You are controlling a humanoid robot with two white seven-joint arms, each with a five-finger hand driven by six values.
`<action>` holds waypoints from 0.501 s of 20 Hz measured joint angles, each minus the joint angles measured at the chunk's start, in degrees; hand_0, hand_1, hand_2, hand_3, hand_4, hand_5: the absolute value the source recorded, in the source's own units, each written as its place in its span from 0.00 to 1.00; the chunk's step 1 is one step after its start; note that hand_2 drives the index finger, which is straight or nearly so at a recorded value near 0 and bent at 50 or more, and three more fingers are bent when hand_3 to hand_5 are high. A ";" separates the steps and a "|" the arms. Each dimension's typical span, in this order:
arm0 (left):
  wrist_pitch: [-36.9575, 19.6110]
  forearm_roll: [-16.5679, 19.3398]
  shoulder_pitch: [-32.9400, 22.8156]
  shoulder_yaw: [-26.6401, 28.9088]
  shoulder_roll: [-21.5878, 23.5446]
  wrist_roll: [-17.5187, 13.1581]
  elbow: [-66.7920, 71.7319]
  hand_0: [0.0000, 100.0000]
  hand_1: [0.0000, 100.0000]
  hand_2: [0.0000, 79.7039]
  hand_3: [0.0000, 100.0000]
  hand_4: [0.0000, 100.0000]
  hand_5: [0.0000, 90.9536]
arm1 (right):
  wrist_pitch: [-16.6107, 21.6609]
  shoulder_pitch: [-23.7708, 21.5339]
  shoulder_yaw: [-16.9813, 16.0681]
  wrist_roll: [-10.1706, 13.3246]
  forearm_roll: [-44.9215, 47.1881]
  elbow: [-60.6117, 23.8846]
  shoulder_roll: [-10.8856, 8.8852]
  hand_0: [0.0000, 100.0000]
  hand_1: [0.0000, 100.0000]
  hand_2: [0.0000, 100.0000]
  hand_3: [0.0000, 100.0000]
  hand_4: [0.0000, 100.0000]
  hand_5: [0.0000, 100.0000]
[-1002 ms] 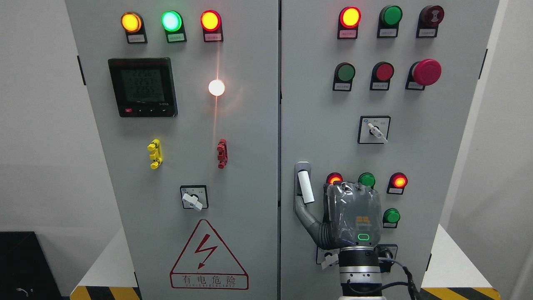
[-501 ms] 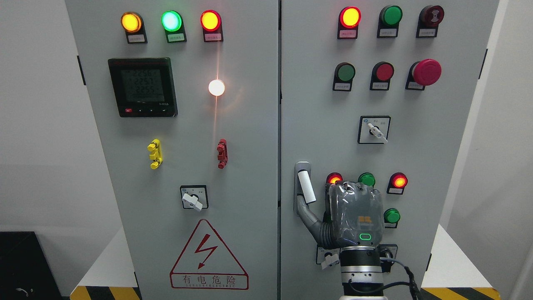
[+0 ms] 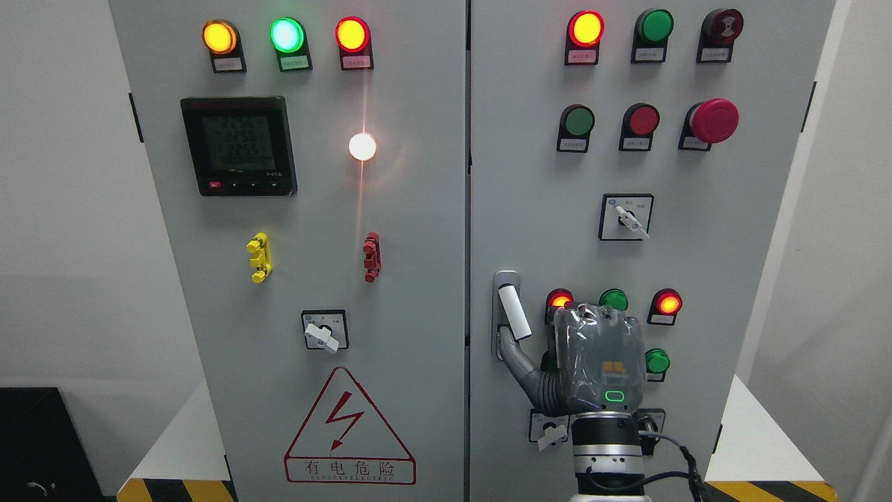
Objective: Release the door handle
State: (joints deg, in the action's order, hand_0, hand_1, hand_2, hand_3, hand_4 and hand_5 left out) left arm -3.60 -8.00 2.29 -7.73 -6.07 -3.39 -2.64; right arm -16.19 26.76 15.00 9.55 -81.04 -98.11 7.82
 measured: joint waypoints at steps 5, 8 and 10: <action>0.01 0.00 0.00 0.00 0.00 0.00 0.00 0.12 0.56 0.00 0.00 0.00 0.00 | 0.08 -0.04 -0.08 0.10 0.22 -0.09 0.00 0.38 0.33 1.00 1.00 0.99 1.00; 0.01 0.00 0.00 0.00 0.00 0.00 0.00 0.12 0.56 0.00 0.00 0.00 0.00 | 0.09 -0.05 -0.11 0.10 0.27 -0.15 0.00 0.39 0.33 1.00 1.00 0.99 1.00; 0.01 0.00 0.00 0.00 0.00 0.00 0.00 0.12 0.56 0.00 0.00 0.00 0.00 | 0.09 -0.05 -0.22 0.18 0.29 -0.18 0.00 0.38 0.33 1.00 1.00 0.99 1.00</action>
State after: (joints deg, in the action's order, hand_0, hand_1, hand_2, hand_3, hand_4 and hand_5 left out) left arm -3.59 -8.00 2.29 -7.73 -6.06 -3.39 -2.64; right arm -16.10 26.71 14.78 9.73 -80.75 -98.29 7.82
